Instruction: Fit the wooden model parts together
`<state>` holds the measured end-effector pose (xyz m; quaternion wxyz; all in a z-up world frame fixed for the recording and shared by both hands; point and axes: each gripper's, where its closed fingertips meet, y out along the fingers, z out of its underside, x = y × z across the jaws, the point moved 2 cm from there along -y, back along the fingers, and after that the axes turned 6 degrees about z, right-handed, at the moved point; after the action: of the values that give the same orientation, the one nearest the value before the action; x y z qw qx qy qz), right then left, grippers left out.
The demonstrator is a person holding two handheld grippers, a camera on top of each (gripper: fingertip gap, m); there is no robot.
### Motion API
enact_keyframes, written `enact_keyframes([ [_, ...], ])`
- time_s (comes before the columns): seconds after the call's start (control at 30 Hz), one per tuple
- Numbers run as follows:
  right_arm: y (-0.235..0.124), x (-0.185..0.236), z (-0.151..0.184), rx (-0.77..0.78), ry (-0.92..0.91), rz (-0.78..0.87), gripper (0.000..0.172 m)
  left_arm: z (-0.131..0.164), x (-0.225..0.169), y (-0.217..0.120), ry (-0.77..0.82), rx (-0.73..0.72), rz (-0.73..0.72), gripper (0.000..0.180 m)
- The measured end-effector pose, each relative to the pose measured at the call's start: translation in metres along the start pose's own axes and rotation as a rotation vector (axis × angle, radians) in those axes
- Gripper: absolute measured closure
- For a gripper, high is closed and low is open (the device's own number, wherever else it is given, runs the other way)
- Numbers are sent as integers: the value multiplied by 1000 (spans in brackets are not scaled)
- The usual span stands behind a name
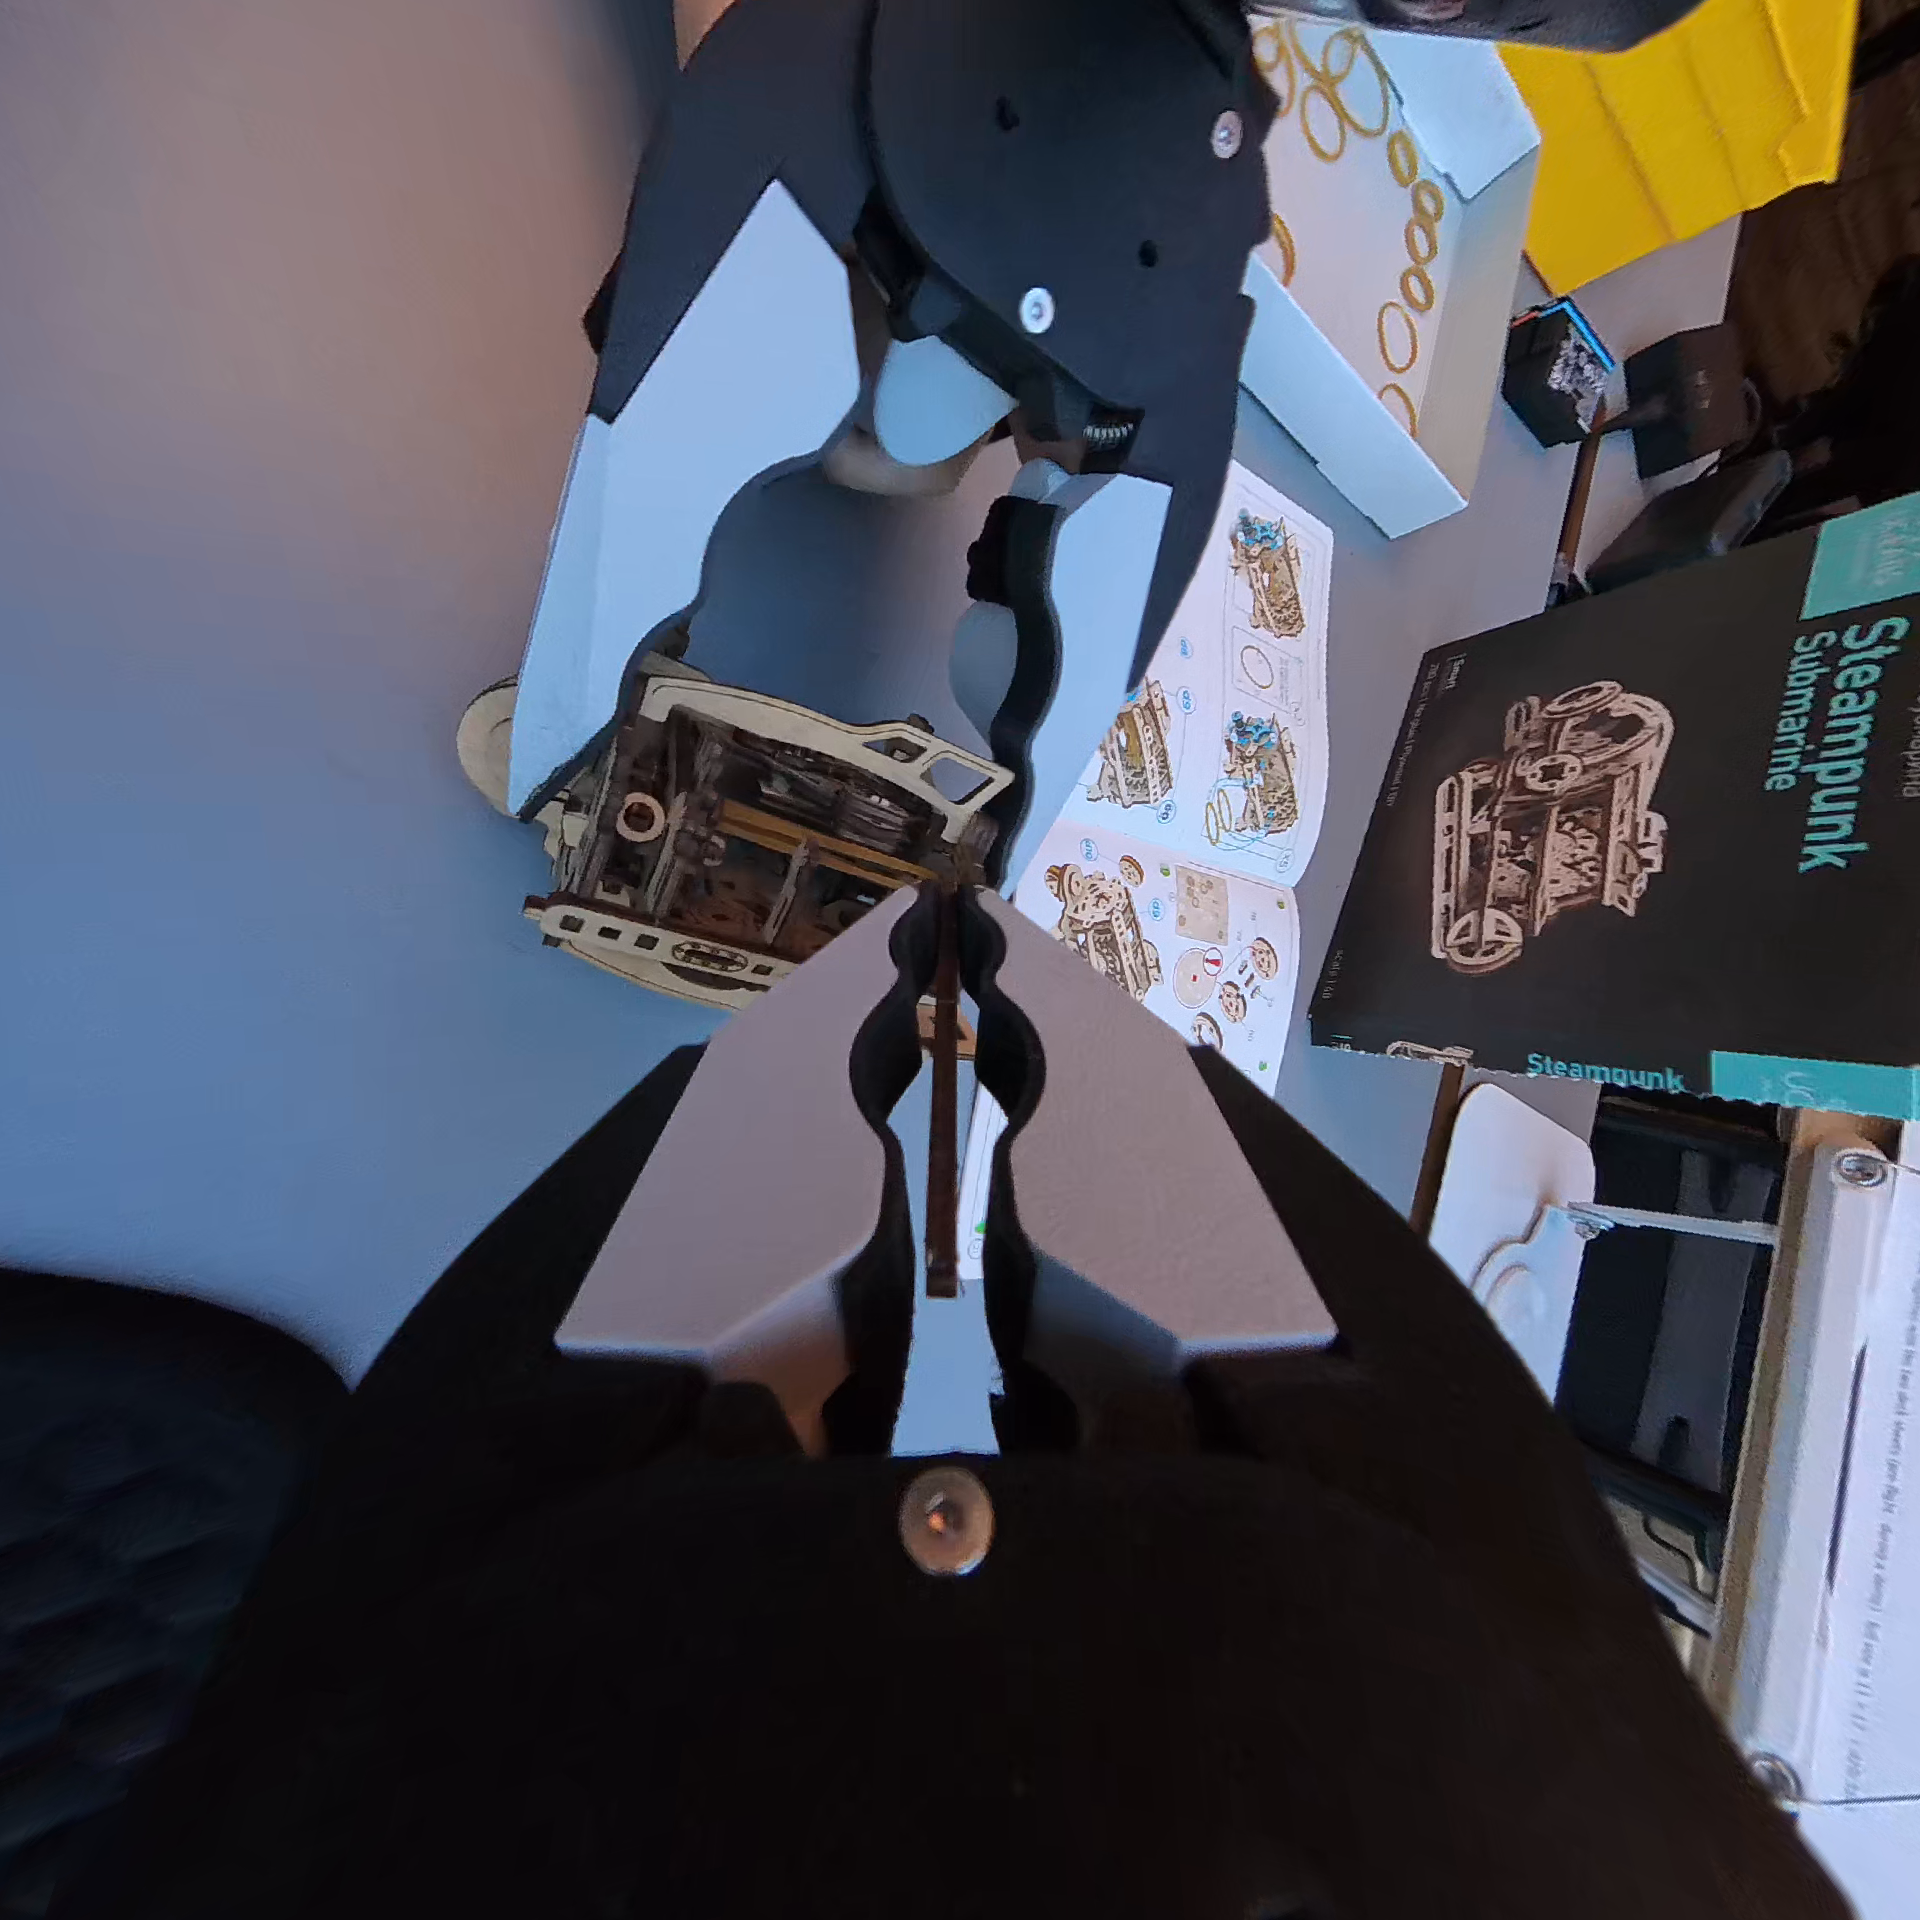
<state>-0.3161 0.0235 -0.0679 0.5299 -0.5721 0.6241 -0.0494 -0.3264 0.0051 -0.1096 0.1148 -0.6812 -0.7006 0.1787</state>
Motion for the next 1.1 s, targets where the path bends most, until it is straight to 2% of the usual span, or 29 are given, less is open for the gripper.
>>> enact_keyframes([
  [0.1, 2, 2, 0, 2, -17, -21, 171, 2, 3, 1, -14, 14, -11, 72],
  [0.23, 2, 3, 2, 6, -37, -33, 171, 1, 1, 1, 2, 13, -4, 83],
  [0.57, 3, 2, 5, 30, -103, -30, 171, 2, 2, 2, 3, 18, -7, 83],
  [0.73, 0, 0, 4, 13, -84, -15, 171, 8, 2, 7, 10, 73, -6, 64],
  [0.87, 0, 1, 5, 12, -84, -17, 171, 7, 2, 7, 21, 69, -16, 80],
  [1.1, -1, 1, 4, 14, -99, -37, 171, 7, 3, 6, 41, 75, 33, 81],
])
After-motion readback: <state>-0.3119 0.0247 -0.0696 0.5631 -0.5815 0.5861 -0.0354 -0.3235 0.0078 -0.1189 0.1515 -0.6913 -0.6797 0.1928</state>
